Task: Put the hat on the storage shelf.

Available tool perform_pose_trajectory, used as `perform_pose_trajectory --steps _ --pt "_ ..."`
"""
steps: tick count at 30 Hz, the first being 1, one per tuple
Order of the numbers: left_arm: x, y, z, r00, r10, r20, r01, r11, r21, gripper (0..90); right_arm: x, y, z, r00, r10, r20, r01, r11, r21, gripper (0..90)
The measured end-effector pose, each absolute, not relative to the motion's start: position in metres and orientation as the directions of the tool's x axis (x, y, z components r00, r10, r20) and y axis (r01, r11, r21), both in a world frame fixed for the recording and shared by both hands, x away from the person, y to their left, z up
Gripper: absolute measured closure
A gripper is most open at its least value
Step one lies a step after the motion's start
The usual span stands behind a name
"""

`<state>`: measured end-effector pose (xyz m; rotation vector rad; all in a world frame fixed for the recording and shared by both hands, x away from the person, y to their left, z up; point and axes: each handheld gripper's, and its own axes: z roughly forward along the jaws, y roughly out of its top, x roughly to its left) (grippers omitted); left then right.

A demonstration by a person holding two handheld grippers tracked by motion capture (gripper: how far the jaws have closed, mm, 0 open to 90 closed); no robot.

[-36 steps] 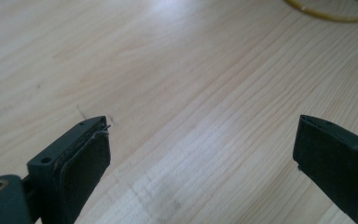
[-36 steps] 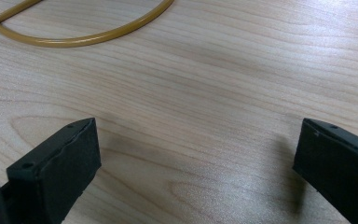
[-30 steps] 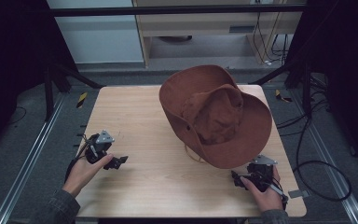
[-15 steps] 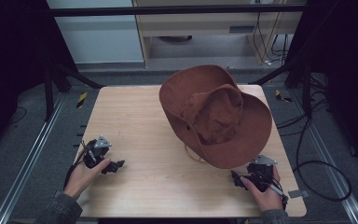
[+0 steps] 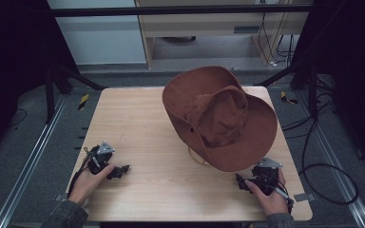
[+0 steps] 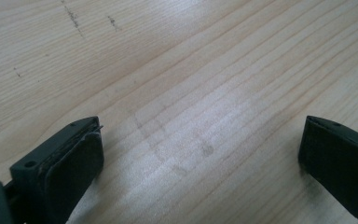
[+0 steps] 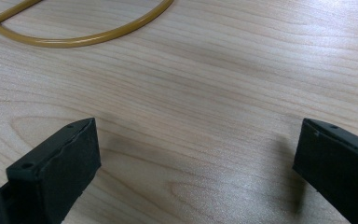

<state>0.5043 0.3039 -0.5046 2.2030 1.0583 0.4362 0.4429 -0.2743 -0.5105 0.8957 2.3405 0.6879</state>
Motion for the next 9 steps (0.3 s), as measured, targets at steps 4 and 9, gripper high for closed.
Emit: perform_pose_trajectory --steps 4,9 --pt "0.5041 0.3034 -0.5081 0.613 0.79 0.019 0.549 -0.443 0.708 0.0 0.4429 -0.2743 -0.5105 -0.636 0.713 -0.296 0.44 0.65 0.62 0.5" --pt "0.504 0.3033 -0.508 0.611 0.791 0.019 0.55 -0.442 0.708 0.0 0.4433 -0.2742 -0.5105 -0.639 0.711 -0.295 0.438 0.651 0.62 0.5"
